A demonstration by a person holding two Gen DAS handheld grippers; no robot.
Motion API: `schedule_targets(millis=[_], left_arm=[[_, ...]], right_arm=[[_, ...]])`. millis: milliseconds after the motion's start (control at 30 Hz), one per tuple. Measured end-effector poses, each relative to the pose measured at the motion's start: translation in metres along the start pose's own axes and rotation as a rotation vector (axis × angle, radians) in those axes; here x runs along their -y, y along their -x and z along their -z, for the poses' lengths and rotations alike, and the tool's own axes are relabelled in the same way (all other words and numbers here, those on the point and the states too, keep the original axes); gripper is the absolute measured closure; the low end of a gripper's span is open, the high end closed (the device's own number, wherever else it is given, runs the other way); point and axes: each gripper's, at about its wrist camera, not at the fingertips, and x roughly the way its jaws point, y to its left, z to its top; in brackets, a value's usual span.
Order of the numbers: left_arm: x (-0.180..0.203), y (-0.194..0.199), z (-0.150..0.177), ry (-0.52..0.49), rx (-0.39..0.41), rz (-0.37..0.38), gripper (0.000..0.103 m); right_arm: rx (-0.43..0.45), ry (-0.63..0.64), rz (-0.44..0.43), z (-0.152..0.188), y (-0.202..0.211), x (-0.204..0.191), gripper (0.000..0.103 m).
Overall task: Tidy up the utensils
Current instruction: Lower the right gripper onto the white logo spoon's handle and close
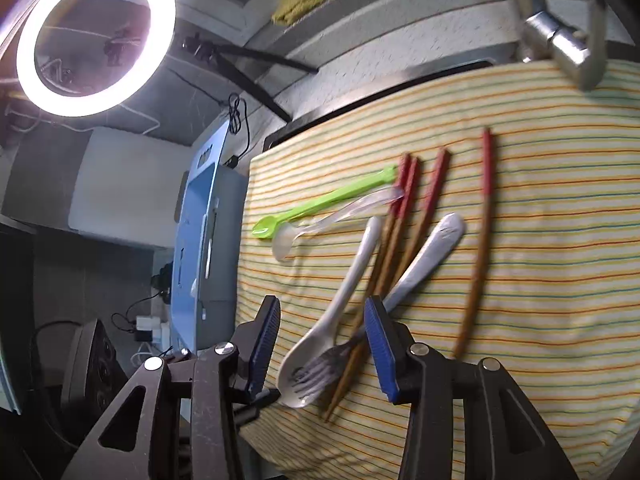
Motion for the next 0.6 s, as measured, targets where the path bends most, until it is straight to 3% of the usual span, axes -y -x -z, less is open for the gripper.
schedule_targets(millis=[267, 600], left_arm=[[0.015, -0.014, 0.013, -0.010, -0.044, 0.004, 0.066], [0.016, -0.028, 0.007, -0.020, -0.058, -0.018, 0.066]], right_arm=[[-0.080, 0.010, 0.013, -0.009, -0.034, -0.006, 0.068], [-0.124, -0.011, 0.028, -0.012, -0.046, -0.001, 0.069]])
